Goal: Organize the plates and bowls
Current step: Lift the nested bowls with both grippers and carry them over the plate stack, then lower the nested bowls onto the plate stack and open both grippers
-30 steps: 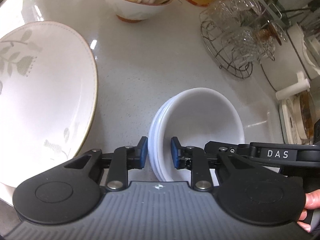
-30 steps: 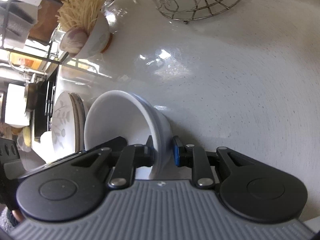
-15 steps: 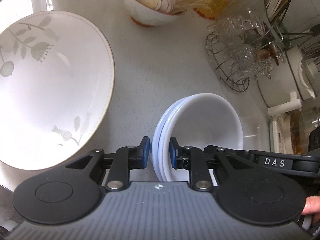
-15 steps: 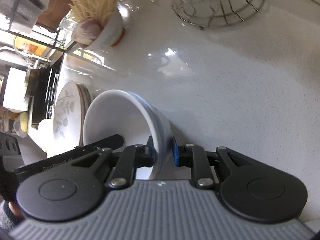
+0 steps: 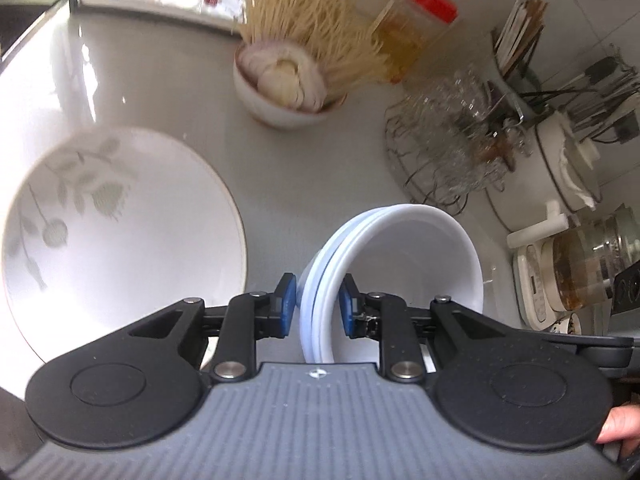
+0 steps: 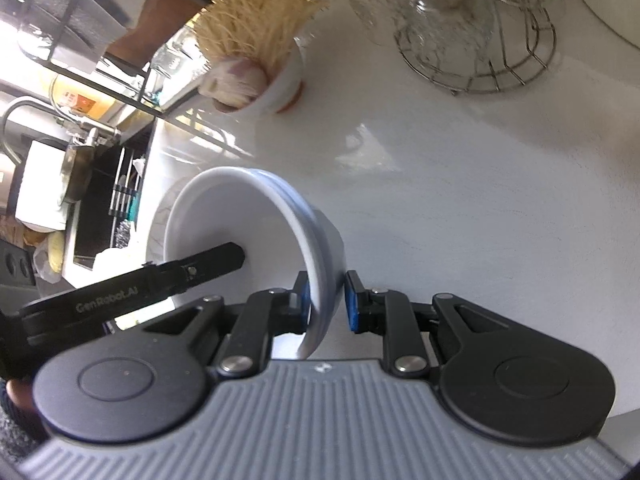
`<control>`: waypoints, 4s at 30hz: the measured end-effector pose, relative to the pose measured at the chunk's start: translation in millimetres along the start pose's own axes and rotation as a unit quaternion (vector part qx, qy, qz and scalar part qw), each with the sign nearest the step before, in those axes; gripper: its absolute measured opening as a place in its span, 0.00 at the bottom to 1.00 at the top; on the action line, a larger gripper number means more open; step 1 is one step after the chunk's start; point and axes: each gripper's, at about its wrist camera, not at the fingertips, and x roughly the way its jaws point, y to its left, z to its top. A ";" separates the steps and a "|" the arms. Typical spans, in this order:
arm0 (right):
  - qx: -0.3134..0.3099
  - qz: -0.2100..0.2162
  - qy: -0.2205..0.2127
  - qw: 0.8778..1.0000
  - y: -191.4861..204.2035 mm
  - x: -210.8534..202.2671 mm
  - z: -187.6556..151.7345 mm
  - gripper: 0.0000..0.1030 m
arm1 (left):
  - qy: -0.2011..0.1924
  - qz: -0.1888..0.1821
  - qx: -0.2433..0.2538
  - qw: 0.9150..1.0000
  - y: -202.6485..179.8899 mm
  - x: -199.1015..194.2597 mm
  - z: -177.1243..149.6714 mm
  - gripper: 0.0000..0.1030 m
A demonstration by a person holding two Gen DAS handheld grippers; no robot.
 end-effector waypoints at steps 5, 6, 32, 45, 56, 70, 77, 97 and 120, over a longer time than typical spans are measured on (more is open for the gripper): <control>-0.013 0.000 -0.017 1.000 19.5 -4.2 3.5 0.20 | -0.013 -0.003 0.007 1.000 8.8 -17.7 5.1 0.25; -0.015 0.000 -0.020 1.000 23.9 -4.0 4.2 0.20 | -0.016 -0.002 0.008 1.000 10.9 -21.1 4.8 0.25; -0.095 -0.004 0.017 0.995 118.5 66.7 6.1 0.22 | -0.052 0.027 -0.067 0.996 113.5 -51.1 10.7 0.25; -0.089 -0.024 0.028 0.995 133.7 103.3 1.1 0.22 | -0.014 0.031 -0.067 0.997 151.6 -31.9 12.7 0.25; -0.027 -0.050 -0.010 0.998 126.7 100.8 -9.2 0.22 | 0.017 -0.002 -0.039 0.999 167.9 -24.4 17.4 0.40; -0.018 -0.059 -0.089 0.994 138.7 66.6 -22.5 0.22 | -0.036 0.008 0.024 0.999 154.8 -69.0 30.8 0.44; -0.066 -0.045 -0.133 0.988 149.7 29.7 -31.3 0.22 | -0.095 0.035 0.050 0.994 127.1 -114.9 22.9 0.44; -0.179 -0.010 -0.247 0.952 159.6 -90.1 -108.9 0.22 | -0.202 0.052 0.061 0.976 49.8 -223.2 -76.9 0.47; -0.212 -0.023 -0.279 0.936 128.8 -135.2 -205.5 0.46 | -0.225 0.095 0.048 0.968 19.5 -264.2 -186.5 0.91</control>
